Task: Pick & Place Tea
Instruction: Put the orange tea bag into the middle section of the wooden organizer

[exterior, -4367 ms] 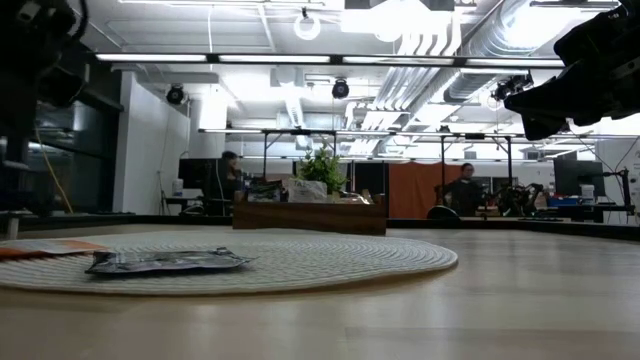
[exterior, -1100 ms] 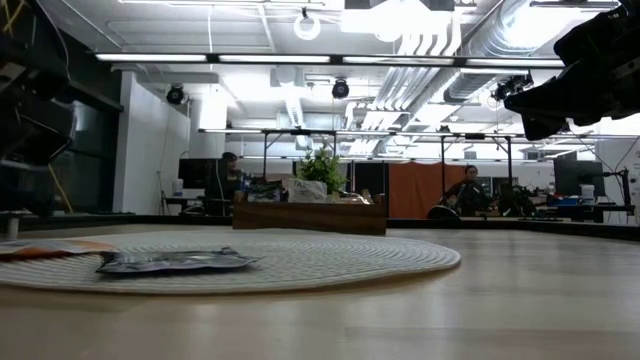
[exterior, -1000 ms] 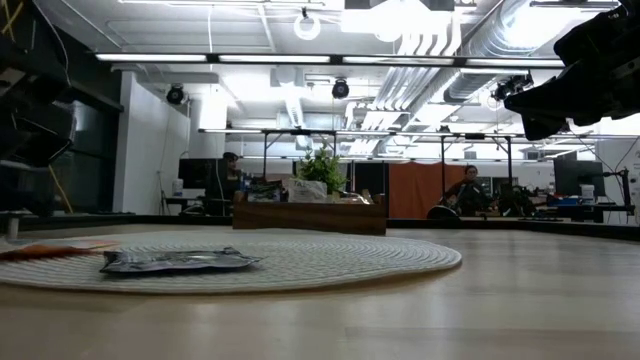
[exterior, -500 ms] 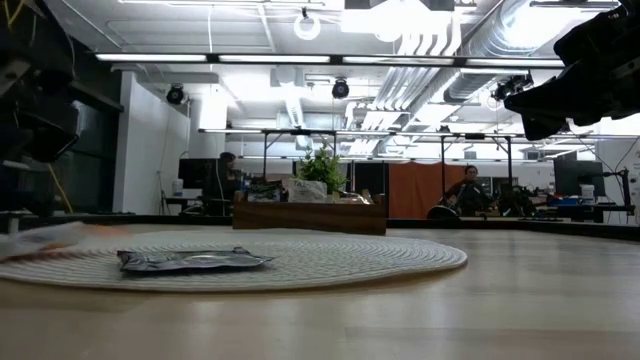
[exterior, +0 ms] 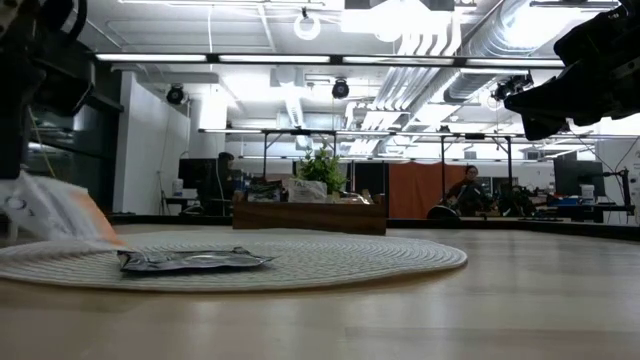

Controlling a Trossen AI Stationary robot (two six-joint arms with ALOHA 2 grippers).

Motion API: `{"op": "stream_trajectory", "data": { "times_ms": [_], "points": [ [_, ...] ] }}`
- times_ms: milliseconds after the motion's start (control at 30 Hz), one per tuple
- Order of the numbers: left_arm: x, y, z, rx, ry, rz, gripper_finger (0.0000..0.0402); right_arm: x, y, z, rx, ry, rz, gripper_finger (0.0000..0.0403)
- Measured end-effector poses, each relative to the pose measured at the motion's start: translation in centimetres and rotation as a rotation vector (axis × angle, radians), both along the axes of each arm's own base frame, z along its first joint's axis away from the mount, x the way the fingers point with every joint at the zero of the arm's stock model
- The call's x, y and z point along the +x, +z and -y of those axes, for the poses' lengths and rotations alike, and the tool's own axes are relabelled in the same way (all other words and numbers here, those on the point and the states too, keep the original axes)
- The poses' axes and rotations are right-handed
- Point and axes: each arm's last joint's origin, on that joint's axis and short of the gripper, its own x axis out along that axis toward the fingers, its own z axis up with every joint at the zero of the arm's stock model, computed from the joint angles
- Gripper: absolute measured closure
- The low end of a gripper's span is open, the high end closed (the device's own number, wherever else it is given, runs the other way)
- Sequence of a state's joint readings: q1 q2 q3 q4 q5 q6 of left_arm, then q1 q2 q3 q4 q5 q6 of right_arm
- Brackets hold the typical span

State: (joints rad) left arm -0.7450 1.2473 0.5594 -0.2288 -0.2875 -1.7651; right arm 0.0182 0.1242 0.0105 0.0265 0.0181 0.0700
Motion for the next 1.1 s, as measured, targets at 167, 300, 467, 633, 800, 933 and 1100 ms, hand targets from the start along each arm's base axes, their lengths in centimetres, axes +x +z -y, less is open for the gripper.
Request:
{"op": "stream_trajectory", "data": {
  "times_ms": [167,300,467,633,800,933,1100],
  "points": [
    [0.7,1.8,-1.1,0.103,-0.023,0.0,0.0401,0.0,0.0,0.0,0.0,0.0,0.0,0.0402],
    [2.0,3.9,-2.2,0.174,-0.069,0.055,0.0401,0.0,0.0,0.0,0.0,0.0,0.0,0.0402],
    [4.3,6.3,-4.2,0.269,-0.149,0.128,0.0401,0.0,0.0,0.0,0.0,0.0,0.0,0.0402],
    [6.0,8.1,-6.7,0.415,-0.233,0.175,0.0401,0.0,0.0,0.0,0.0,0.0,0.0,0.0402],
    [7.0,8.7,-9.6,0.524,-0.25,0.184,0.0401,0.0,0.0,0.0,0.0,0.0,0.0,0.0402],
    [7.8,8.7,-12.0,0.506,-0.22,0.199,0.0401,0.0,0.0,0.0,0.0,0.0,0.0,0.0402],
    [9.7,8.6,-15.2,0.406,-0.137,0.288,0.0401,0.0,0.0,0.0,0.0,0.0,0.0,0.0402]
  ]
}}
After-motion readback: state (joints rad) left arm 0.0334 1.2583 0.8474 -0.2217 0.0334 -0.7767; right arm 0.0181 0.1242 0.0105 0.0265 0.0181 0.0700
